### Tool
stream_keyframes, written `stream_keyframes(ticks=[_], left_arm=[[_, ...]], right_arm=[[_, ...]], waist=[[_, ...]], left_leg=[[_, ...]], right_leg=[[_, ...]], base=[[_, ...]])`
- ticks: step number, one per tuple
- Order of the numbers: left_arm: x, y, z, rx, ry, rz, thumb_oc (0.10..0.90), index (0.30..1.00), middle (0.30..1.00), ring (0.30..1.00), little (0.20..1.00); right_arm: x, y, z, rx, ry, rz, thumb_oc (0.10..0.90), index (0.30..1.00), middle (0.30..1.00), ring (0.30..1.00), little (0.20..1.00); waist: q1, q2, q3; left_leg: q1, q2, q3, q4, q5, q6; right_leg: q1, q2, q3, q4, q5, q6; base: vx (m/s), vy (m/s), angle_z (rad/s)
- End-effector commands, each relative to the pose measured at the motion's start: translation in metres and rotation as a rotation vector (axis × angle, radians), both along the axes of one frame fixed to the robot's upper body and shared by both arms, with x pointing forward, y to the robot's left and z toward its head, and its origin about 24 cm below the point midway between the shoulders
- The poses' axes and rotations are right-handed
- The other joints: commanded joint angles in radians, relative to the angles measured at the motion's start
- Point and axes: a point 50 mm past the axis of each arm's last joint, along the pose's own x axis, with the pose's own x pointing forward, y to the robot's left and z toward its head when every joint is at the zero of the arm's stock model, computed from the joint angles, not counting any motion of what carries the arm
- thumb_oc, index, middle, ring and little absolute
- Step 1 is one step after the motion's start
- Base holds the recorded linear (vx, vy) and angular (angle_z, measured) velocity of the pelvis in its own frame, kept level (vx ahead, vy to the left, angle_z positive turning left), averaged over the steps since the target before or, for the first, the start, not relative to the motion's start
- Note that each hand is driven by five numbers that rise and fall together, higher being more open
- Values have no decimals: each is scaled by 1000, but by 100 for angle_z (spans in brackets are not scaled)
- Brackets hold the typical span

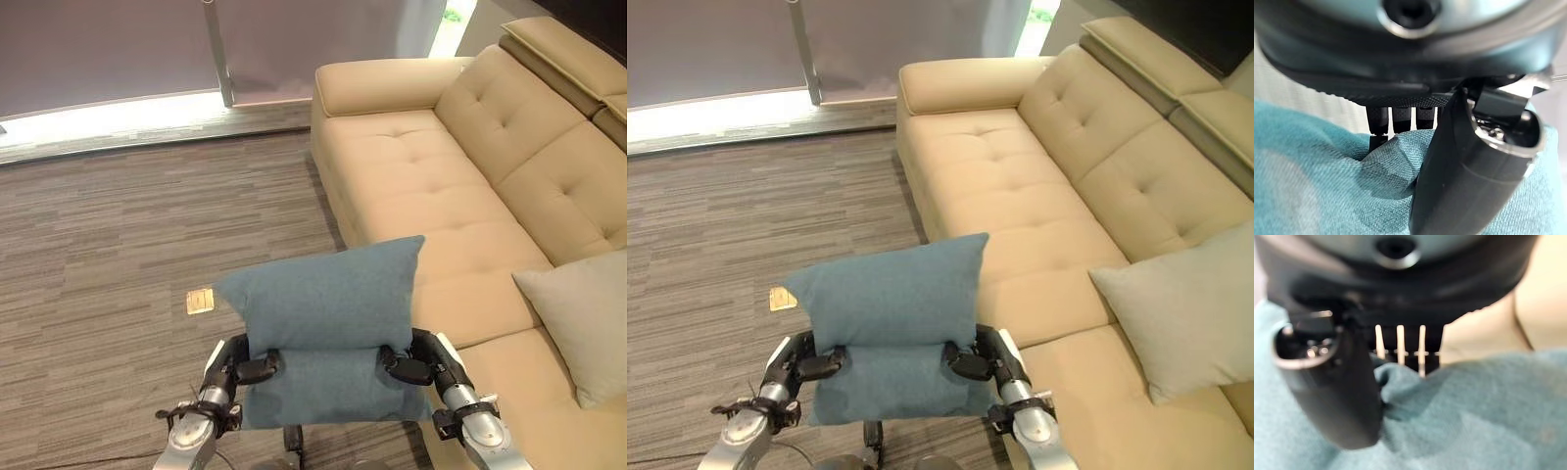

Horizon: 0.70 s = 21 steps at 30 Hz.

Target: Pick up all the scattered cushions and arrange them neatly on the sofa.

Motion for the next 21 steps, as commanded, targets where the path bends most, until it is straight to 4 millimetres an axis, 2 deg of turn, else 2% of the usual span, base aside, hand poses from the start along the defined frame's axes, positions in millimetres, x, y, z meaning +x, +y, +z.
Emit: stream_keyframes(ticks=[1,3,4,6,7,8,9,11,12,13,14,16,17,18,19,20,21], left_arm=[[12,7,47,6,-272,-14,400,300,300,300,300],[11,7,47,-1,-271,-13,400,300,300,300,300],[10,5,46,-7,-267,-16,400,300,300,300,300],[9,4,45,-9,-262,-17,400,300,300,300,300],[11,4,46,-10,-270,-13,400,300,300,300,300],[11,4,46,-10,-270,-13,400,300,300,300,300],[13,4,46,-11,-277,-11,400,300,300,300,300],[13,1,46,-17,-279,-25,400,300,300,300,300],[14,-1,46,-23,-281,-33,400,300,300,300,300],[12,-6,45,-34,-277,-47,400,300,300,300,300],[12,-6,45,-35,-277,-47,400,300,300,300,300],[12,-10,44,-45,-273,-65,400,300,300,300,300],[13,-11,45,-47,-278,-67,400,300,300,300,300],[14,-12,46,-51,-280,-68,400,300,300,300,300],[15,-11,46,-61,-280,-56,400,300,300,300,300],[15,-11,45,-61,-271,-60,400,300,300,300,300],[15,-11,45,-61,-271,-60,400,300,300,300,300]], right_arm=[[32,14,51,53,-301,38,400,300,300,300,300],[32,12,50,58,-296,31,400,300,300,300,300],[33,11,50,64,-297,25,400,300,300,300,300],[32,10,49,62,-291,23,400,300,300,300,300],[32,9,48,59,-287,26,400,300,300,300,300],[32,9,48,59,-287,26,400,300,300,300,300],[31,10,46,59,-277,33,400,300,300,300,300],[28,8,45,59,-273,27,400,300,300,300,300],[27,7,44,59,-270,24,400,300,300,300,300],[22,2,41,52,-257,7,400,300,300,300,300],[22,2,41,51,-256,7,400,300,300,300,300],[19,-3,38,42,-242,-8,400,300,300,300,300],[19,-4,39,40,-246,-15,400,300,300,300,300],[20,-6,40,36,-250,-22,400,300,300,300,300],[21,-8,42,42,-258,-33,400,300,300,300,300],[22,-10,42,41,-258,-44,400,300,300,300,300],[22,-11,42,42,-259,-44,400,300,300,300,300]], waist=[[11,-17,-48],[-3,-15,-46],[-13,-23,-45],[-20,-23,-42],[-32,-32,-33],[-33,-29,-32],[-41,-35,-26],[-47,-37,-27],[-49,-41,-33],[-61,-37,-54],[-62,-35,-55],[-74,-25,-67],[-73,-23,-61],[-71,-39,-54],[-69,-45,-52],[-60,-56,-47],[-59,-55,-46]], left_leg=[[19,110,90,89,-148,-190],[53,100,71,78,-168,-192],[73,80,53,75,-182,-190],[92,73,37,71,-194,-188],[123,50,0,64,-209,-188],[126,52,-1,64,-211,-189],[155,37,-24,59,-228,-190],[167,29,-37,67,-246,-190],[174,23,-45,77,-262,-191],[193,23,-64,122,-278,-210],[192,25,-66,125,-281,-211],[178,38,-58,242,-254,-253],[134,60,-43,377,-210,-293],[72,72,-25,471,-159,-312],[36,93,2,542,-147,-315],[-26,128,44,586,-166,-290],[-27,130,44,590,-169,-290]], right_leg=[[35,20,0,-240,291,12],[3,45,-14,-344,248,-10],[-25,63,-7,-449,259,-17],[-38,80,5,-499,273,-15],[-83,95,35,-589,320,1],[-79,96,33,-593,321,1],[-110,100,37,-628,353,9],[-89,98,45,-646,355,7],[-77,96,58,-643,360,0],[-62,102,78,-617,365,-18],[-61,103,75,-616,363,-19],[-19,103,62,-628,361,-40],[9,105,58,-636,359,-53],[31,90,59,-648,354,-65],[54,91,49,-663,343,-79],[89,82,42,-677,321,-88],[90,84,42,-677,321,-88]], base=[[262,83,22],[333,60,24],[296,42,23],[295,27,19],[316,25,21],[420,31,55],[218,19,46],[250,3,45],[457,-40,41],[368,-39,52],[390,-42,47],[268,-42,57],[231,-66,78],[220,-78,93],[236,-95,74],[198,-70,42],[271,-24,7]])
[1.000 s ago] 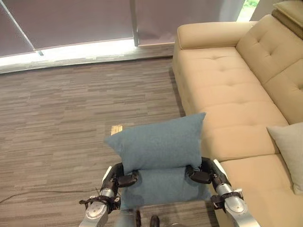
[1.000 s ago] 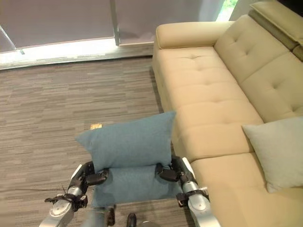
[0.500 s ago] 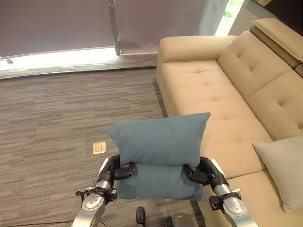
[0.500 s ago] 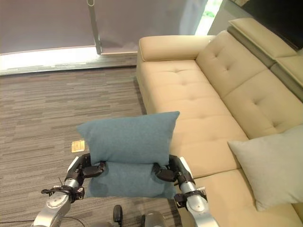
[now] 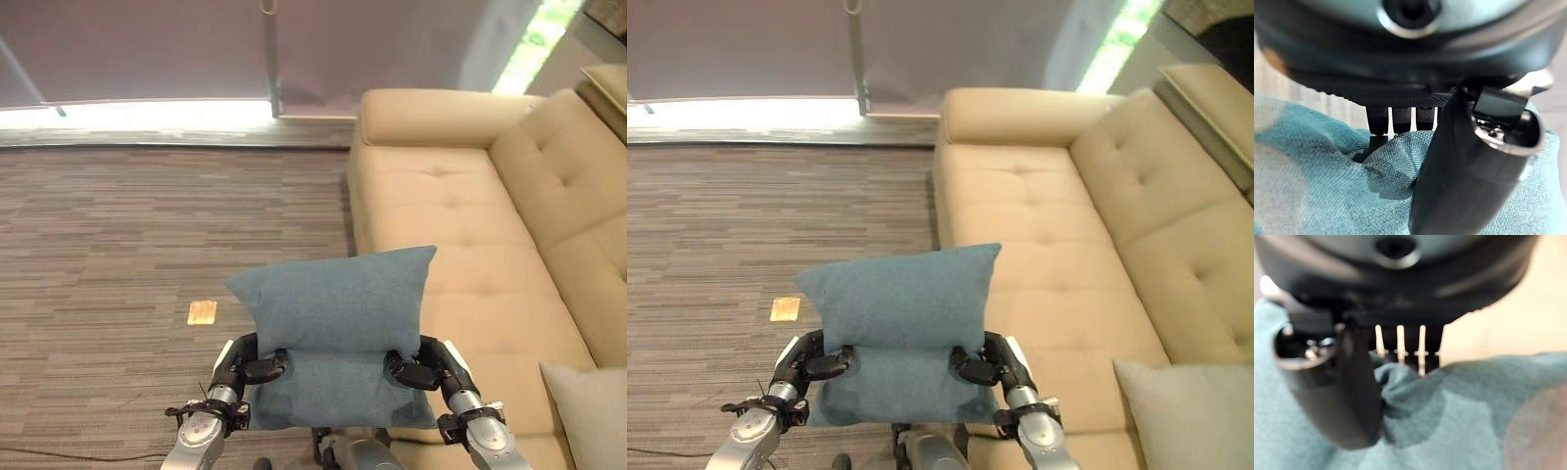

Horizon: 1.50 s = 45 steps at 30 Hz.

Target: Pick up all the scattered cushions and arrange them neatly on the sofa.

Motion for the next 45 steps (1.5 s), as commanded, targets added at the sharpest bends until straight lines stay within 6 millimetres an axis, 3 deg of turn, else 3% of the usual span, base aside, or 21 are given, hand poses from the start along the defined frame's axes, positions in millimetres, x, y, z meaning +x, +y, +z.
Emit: stream_keyframes(ticks=[1,2,3,5,7,9,13,17,21,23,25,28,31,35,38,39,40,41,42,44,45], left_arm=[[24,3,52,-19,-295,-42,400,300,300,300,300],[24,3,52,-19,-294,-42,400,300,300,300,300],[24,4,53,-3,-295,-48,400,300,300,300,300],[26,4,56,3,-306,-47,400,300,300,300,300],[28,2,58,-5,-320,-49,400,300,300,300,300],[28,0,59,-8,-323,-55,400,300,300,300,300],[28,1,60,12,-325,-76,400,300,300,300,300],[28,9,63,39,-330,-59,400,300,300,300,300],[26,11,60,52,-312,-56,400,300,300,300,300],[22,14,57,47,-301,-33,400,300,300,300,300],[22,14,56,47,-297,-36,400,300,300,300,300],[22,14,57,44,-304,-29,400,300,300,300,300],[26,11,60,39,-326,-33,400,300,300,300,300],[28,4,60,10,-335,-52,400,300,300,300,300],[26,-4,58,-22,-333,-66,400,300,300,300,300],[26,-5,59,-22,-339,-64,400,300,300,300,300],[27,-5,59,-22,-339,-64,400,300,300,300,300],[25,-5,60,-37,-342,-68,400,300,300,300,300],[25,-5,60,-38,-342,-68,400,300,300,300,300],[26,-7,58,-47,-326,-56,400,300,300,300,300],[26,-8,57,-49,-318,-58,400,300,300,300,300]], right_arm=[[20,1,44,53,-269,-16,400,300,300,300,300],[20,1,44,53,-269,-16,400,300,300,300,300],[21,0,46,47,-277,-21,400,300,300,300,300],[22,-1,47,41,-284,-28,400,300,300,300,300],[21,-3,46,37,-282,-45,400,300,300,300,300],[20,-3,46,39,-286,-47,400,300,300,300,300],[22,3,44,34,-274,-20,400,300,300,300,300],[29,15,48,59,-291,14,400,300,300,300,300],[29,19,47,68,-287,28,400,300,300,300,300],[29,20,46,74,-277,41,400,300,300,300,300],[29,21,46,78,-278,45,400,300,300,300,300],[28,21,45,90,-271,51,400,300,300,300,300],[26,18,44,91,-267,41,400,300,300,300,300],[19,12,42,87,-263,20,400,300,300,300,300],[16,6,39,77,-247,6,400,300,300,300,300],[16,5,39,72,-251,4,400,300,300,300,300],[16,5,39,73,-252,4,400,300,300,300,300],[18,4,42,60,-260,6,400,300,300,300,300],[18,4,42,60,-261,6,400,300,300,300,300],[20,-2,45,45,-270,-18,400,300,300,300,300],[19,-3,46,48,-271,-28,400,300,300,300,300]], waist=[[-12,-37,-86],[-10,-37,-85],[-3,-37,-84],[11,-22,-80],[12,-17,-77],[7,-14,-81],[10,-13,-110],[18,-17,-104],[6,-11,-95],[-16,-1,-85],[-20,-2,-83],[-37,-16,-82],[-49,-16,-82],[-71,-8,-104],[-90,36,-127],[-91,36,-125],[-93,31,-127],[-90,19,-123],[-88,21,-122],[-69,-7,-112],[-59,-10,-104]], left_leg=[[83,19,141,-196,-15,124],[87,19,143,-197,-18,125],[50,54,154,-338,-10,127],[33,78,144,-472,75,104],[28,85,146,-527,112,94],[52,88,168,-554,110,90],[90,42,180,-568,77,124],[145,17,223,-587,40,163],[188,1,217,-601,20,182],[244,-33,185,-624,-11,197],[260,-44,179,-629,-23,200],[330,-94,145,-632,-69,206],[368,-112,116,-614,-95,199],[412,-123,92,-598,-119,191],[410,-86,79,-422,-17,93],[375,-70,94,-314,46,45],[370,-75,92,-314,51,46],[307,-37,144,-152,119,13],[303,-34,145,-143,115,12],[208,0,186,-22,103,51],[176,24,196,-12,57,71]], right_leg=[[62,-59,61,-83,-27,125],[66,-59,63,-84,-28,126],[83,-69,59,-83,-53,137],[105,-67,63,-81,-76,140],[126,-70,64,-73,-94,143],[129,-75,64,-66,-99,148],[141,-124,85,-15,-104,186],[72,-165,71,184,-38,230],[-3,-117,100,261,-15,225],[-74,-50,95,203,-39,205],[-87,-42,78,166,-38,200],[-155,-14,9,-9,18,209],[-167,-16,-74,-72,47,214],[-141,-17,-90,-81,58,194],[-70,-7,-94,-68,53,145],[-46,-10,-94,-68,50,134],[-49,-15,-95,-69,53,134],[-4,-21,-86,-74,24,107],[-5,-17,-86,-74,24,106],[53,-21,-46,-82,-15,82],[73,-16,-28,-85,-24,85]], base=[[172,22,0],[332,96,22],[241,134,30],[237,150,21],[222,184,-7],[223,226,-14],[242,300,-26],[124,213,-16],[193,192,5],[328,192,21],[193,83,7],[427,125,16],[313,54,14],[397,22,46],[415,-7,62],[199,-27,28],[249,-58,10],[143,-41,-5],[314,-58,-25],[279,-19,-42],[274,27,-54]])
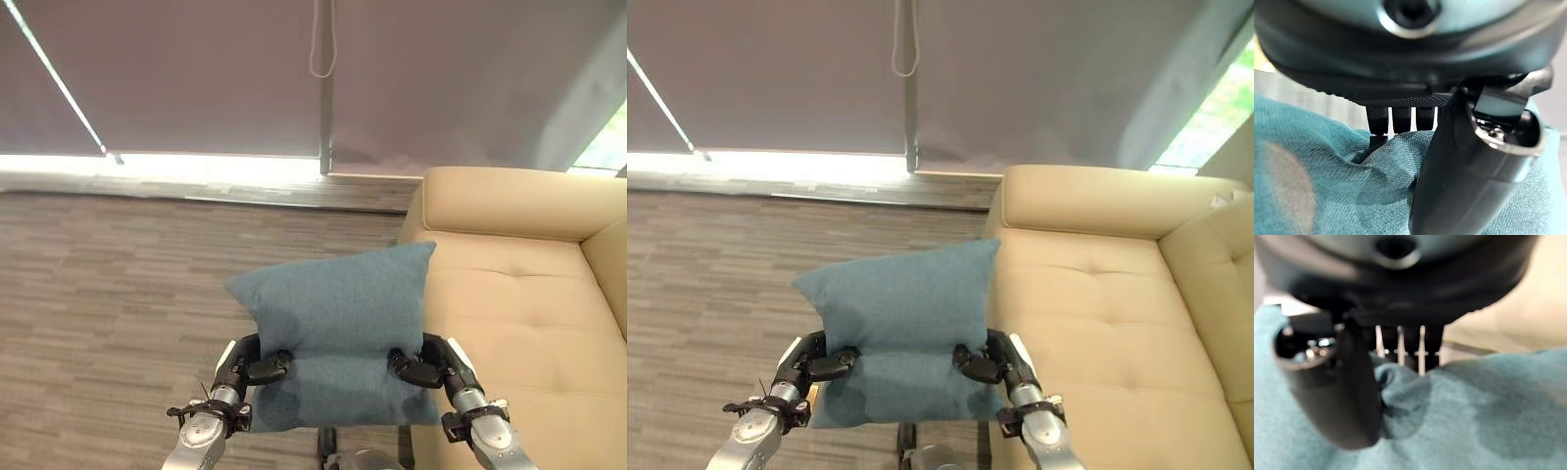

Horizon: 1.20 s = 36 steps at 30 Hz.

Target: Pick up all the scattered cushions and arrange them neatly on the sofa.

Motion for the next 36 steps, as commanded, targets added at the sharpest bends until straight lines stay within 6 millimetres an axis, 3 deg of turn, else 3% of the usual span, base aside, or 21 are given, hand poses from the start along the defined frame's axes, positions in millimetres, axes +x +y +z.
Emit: stream_keyframes(ticks=[1,3,5,6,8,9,13,16,18,19,22,23,26,28,29,30,36], left_arm=[[29,-9,54,-52,-316,-62,400,300,300,300,300],[29,-10,55,-46,-320,-74,400,300,300,300,300],[30,-10,56,-45,-323,-75,400,300,300,300,300],[29,-8,58,-37,-334,-61,400,300,300,300,300],[29,-7,61,-42,-353,-44,400,300,300,300,300],[28,-7,62,-47,-356,-46,400,300,300,300,300],[27,-8,61,-35,-351,-68,400,300,300,300,300],[29,-5,64,-3,-360,-84,400,300,300,300,300],[30,-3,65,5,-362,-78,400,300,300,300,300],[32,3,70,17,-384,-39,400,300,300,300,300],[31,7,70,24,-385,-21,400,300,300,300,300],[29,11,70,19,-387,6,400,300,300,300,300],[27,12,68,15,-379,10,400,300,300,300,300],[26,13,65,10,-361,20,400,300,300,300,300],[26,13,65,10,-362,20,400,300,300,300,300],[28,12,63,11,-357,17,400,300,300,300,300],[29,1,61,-11,-357,-40,400,300,300,300,300]], right_arm=[[20,-5,46,43,-272,-38,400,300,300,300,300],[20,-5,46,37,-270,-38,400,300,300,300,300],[21,-5,46,34,-270,-38,400,300,300,300,300],[21,-3,45,32,-269,-30,400,300,300,300,300],[24,-1,47,29,-280,-22,400,300,300,300,300],[25,0,47,27,-278,-11,400,300,300,300,300],[22,-1,43,8,-260,-8,400,300,300,300,300],[23,4,43,18,-259,4,400,300,300,300,300],[24,7,43,22,-261,11,400,300,300,300,300],[29,15,45,32,-274,40,400,300,300,300,300],[31,21,47,48,-282,55,400,300,300,300,300],[31,25,46,62,-283,64,400,300,300,300,300],[33,27,47,66,-284,73,400,300,300,300,300],[33,26,47,67,-283,71,400,300,300,300,300],[33,26,47,66,-283,71,400,300,300,300,300],[33,26,46,68,-281,68,400,300,300,300,300],[27,17,42,51,-262,44,400,300,300,300,300]], waist=[[11,-77,-40],[19,-91,-39],[27,-94,-37],[58,-88,-28],[91,-75,-15],[93,-69,-18],[89,-58,-38],[75,-55,-57],[76,-55,-54],[81,-50,-36],[86,-40,-35],[88,-35,-33],[84,-30,-47],[80,-34,-56],[79,-33,-56],[77,-26,-50],[43,-34,-65]], left_leg=[[20,6,91,-155,101,104],[-3,13,78,-274,44,130],[-22,9,52,-360,42,133],[-55,-16,-55,-530,105,122],[-87,-51,-202,-635,194,98],[-77,-60,-239,-660,194,96],[-17,-47,-212,-706,192,106],[23,-54,-137,-723,164,152],[32,-55,-117,-724,156,162],[48,-51,-60,-713,134,183],[69,-40,-21,-728,130,191],[115,-46,17,-751,113,196],[136,-49,44,-772,102,194],[176,-60,83,-787,76,194],[176,-59,82,-788,75,194],[213,-54,99,-788,43,187],[238,-65,105,-672,9,173]], right_leg=[[58,-60,4,-81,-51,91],[78,-71,36,-89,-67,109],[88,-77,59,-91,-72,115],[114,-67,111,-92,-90,117],[140,-46,179,-73,-105,110],[139,-38,203,-60,-112,112],[139,-48,234,-22,-136,119],[115,-74,273,68,-142,151],[96,-74,286,110,-136,163],[38,-88,257,209,-102,193],[-10,-101,202,271,-83,212],[-30,-136,86,274,-92,209],[-43,-124,17,190,-101,195],[-90,-115,-85,91,-63,180],[-89,-113,-86,89,-63,180],[-112,-127,-179,59,-62,190],[-46,-103,-116,-1,-51,153]], base=[[267,60,-53],[198,80,-54],[210,133,-56],[374,217,-48],[318,179,-92],[232,169,-171],[166,163,-83],[219,287,-28],[75,140,-92],[46,130,-86],[88,142,-131],[140,126,-72],[151,64,-92],[266,37,-67],[286,6,-61],[213,-5,-43],[221,-46,-24]])
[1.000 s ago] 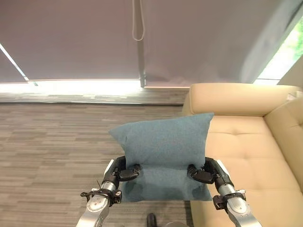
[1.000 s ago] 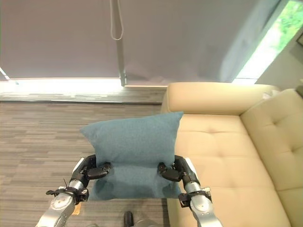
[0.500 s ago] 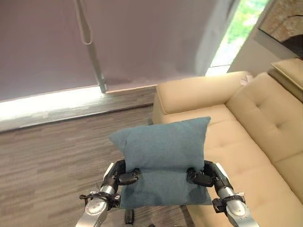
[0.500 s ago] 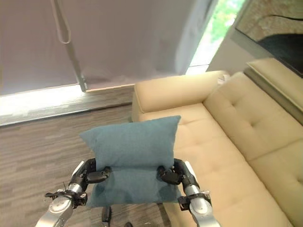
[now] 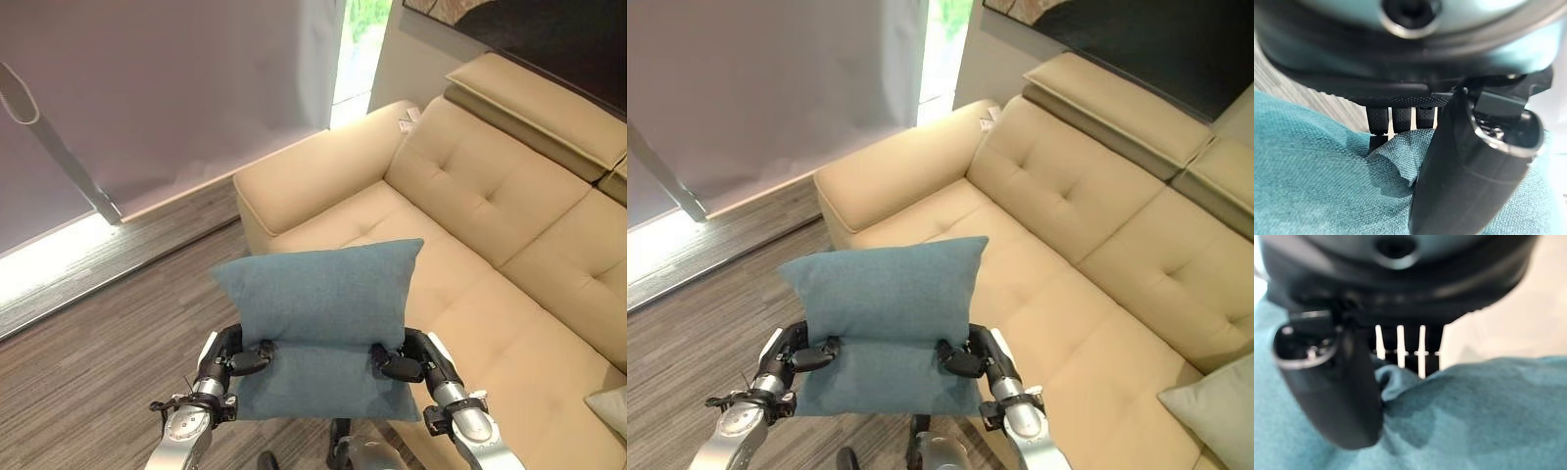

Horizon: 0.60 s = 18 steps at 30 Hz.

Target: Pick up all the scattered cushions and arrange them neatly on the sofa.

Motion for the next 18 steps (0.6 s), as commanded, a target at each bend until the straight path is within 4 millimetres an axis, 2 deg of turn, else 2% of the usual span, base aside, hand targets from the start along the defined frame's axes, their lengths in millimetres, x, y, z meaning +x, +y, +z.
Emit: stream_keyframes(ticks=[1,2,3,4,5,7,8,9,10,11,13,16,17,18], left_arm=[[27,-20,57,-63,-346,-114,400,300,300,300,300],[28,-22,58,-66,-349,-126,400,300,300,300,300],[29,-23,58,-66,-351,-126,400,300,300,300,300],[29,-23,57,-67,-346,-120,400,300,300,300,300],[28,-22,56,-69,-340,-114,400,300,300,300,300],[28,-21,56,-69,-335,-109,400,300,300,300,300],[28,-21,57,-69,-341,-106,400,300,300,300,300],[28,-21,57,-69,-341,-106,400,300,300,300,300],[29,-21,59,-74,-348,-103,400,300,300,300,300],[31,-21,63,-87,-372,-84,400,300,300,300,300],[34,-23,67,-99,-396,-74,400,300,300,300,300],[36,-25,70,-106,-409,-81,400,300,300,300,300],[36,-27,70,-108,-406,-92,400,300,300,300,300],[35,-26,69,-94,-399,-101,400,300,300,300,300]], right_arm=[[24,-6,49,17,-282,-7,400,300,300,300,300],[23,-10,51,13,-291,-16,400,300,300,300,300],[24,-11,52,14,-295,-22,400,300,300,300,300],[23,-12,53,18,-298,-27,400,300,300,300,300],[22,-12,52,14,-286,-19,400,300,300,300,300],[20,-18,52,-11,-276,-33,400,300,300,300,300],[20,-20,52,-15,-275,-37,400,300,300,300,300],[20,-20,52,-15,-275,-37,400,300,300,300,300],[21,-20,52,-15,-278,-39,400,300,300,300,300],[23,-19,53,-13,-282,-39,400,300,300,300,300],[26,-18,55,-17,-292,-37,400,300,300,300,300],[28,-19,57,-27,-300,-34,400,300,300,300,300],[28,-19,57,-32,-300,-31,400,300,300,300,300],[28,-20,56,-33,-296,-37,400,300,300,300,300]], waist=[[-41,-4,-107],[-44,-8,-104],[-39,-14,-95],[-37,-24,-93],[-30,-29,-88],[-28,-43,-93],[-24,-48,-96],[-24,-48,-97],[-18,-46,-96],[5,-39,-89],[21,-34,-87],[23,-22,-83],[18,-12,-91],[13,-5,-106]], left_leg=[[19,-38,-47,212,-172,-34],[-28,6,-31,403,-122,-81],[-67,15,-37,500,-87,-95],[-102,18,-40,546,-75,-90],[-138,26,-52,542,-97,-70],[-161,62,-65,428,-128,-52],[-175,64,-81,363,-116,-52],[-175,63,-80,361,-114,-52],[-181,64,-108,308,-105,-56],[-204,47,-204,232,-64,-77],[-242,17,-306,188,-19,-92],[-239,4,-346,150,-15,-95],[-212,11,-338,117,-20,-94],[-191,1,-321,132,-31,-77]], right_leg=[[42,35,48,-75,-53,61],[89,46,56,-90,-62,40],[108,50,69,-97,-67,26],[118,49,80,-103,-71,18],[141,51,111,-101,-86,18],[163,31,159,-97,-105,35],[169,26,178,-101,-111,39],[169,26,178,-101,-110,39],[179,28,197,-104,-117,39],[206,38,242,-114,-125,41],[220,44,283,-119,-127,41],[230,45,316,-104,-142,44],[233,44,324,-97,-152,47],[231,26,350,-69,-158,61]], base=[[329,-137,-16],[288,-148,9],[220,-125,1],[167,-8,-28],[253,102,-70],[299,145,-102],[162,68,-82],[168,71,-68],[265,107,-65],[354,147,-71],[262,122,-65],[157,134,-89],[294,344,-85],[297,367,-72]])
